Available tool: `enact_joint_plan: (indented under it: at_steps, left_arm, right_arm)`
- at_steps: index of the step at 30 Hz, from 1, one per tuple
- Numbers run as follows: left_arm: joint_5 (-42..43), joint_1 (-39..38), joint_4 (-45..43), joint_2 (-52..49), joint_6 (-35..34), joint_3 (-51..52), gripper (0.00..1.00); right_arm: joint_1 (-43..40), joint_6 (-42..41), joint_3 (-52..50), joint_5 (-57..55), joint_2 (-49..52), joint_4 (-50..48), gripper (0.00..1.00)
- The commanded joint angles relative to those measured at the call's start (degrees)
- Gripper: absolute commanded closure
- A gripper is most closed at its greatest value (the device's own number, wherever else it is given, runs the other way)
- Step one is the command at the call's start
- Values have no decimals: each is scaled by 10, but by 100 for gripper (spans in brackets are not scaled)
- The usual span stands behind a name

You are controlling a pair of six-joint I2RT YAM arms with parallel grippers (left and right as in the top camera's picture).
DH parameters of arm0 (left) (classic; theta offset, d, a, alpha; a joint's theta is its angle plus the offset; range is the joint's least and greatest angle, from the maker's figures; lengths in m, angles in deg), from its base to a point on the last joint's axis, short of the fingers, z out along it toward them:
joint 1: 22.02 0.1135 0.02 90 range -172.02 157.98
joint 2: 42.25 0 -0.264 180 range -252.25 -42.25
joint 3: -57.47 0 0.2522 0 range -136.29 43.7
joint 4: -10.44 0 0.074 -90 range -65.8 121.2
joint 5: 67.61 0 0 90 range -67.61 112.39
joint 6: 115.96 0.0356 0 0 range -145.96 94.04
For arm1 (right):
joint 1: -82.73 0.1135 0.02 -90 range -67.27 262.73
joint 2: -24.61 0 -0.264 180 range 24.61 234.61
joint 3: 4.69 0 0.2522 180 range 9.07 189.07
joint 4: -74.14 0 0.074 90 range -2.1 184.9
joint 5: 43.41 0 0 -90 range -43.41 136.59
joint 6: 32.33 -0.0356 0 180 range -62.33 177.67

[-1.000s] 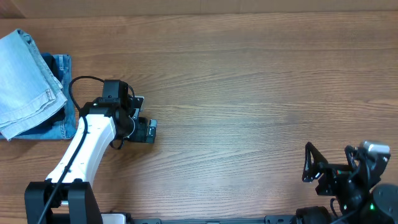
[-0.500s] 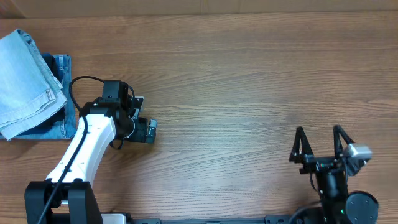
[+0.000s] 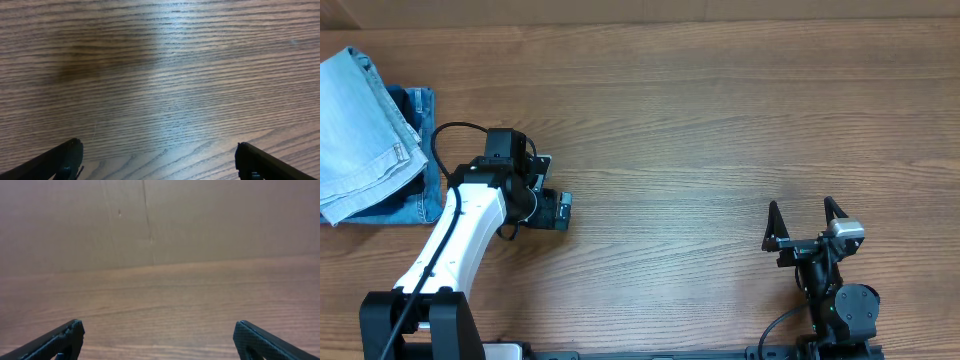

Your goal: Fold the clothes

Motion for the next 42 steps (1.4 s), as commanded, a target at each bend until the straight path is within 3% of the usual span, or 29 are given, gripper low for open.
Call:
enact_joint_plan:
  at_steps: [1,28,34,39,42]
  left_arm:
    - [-2,-1,0,-2,-8,1,0]
    - [-2,-1,-1,17,-7,3,0]
    - [-30,-1,-177,192,3,110,0]
    - [-30,-1,-362,424,3,314,0]
    - [-34,-1,-425,539,3,397,0]
  right_arm:
    - [1,4,-5,2,-5,1,0]
    - [1,4,-5,2,-4,1,0]
    - [1,4,-5,3,-4,1,0]
    - [1,4,-5,2,-4,1,0]
    - [1,4,-5,3,-4,1,0]
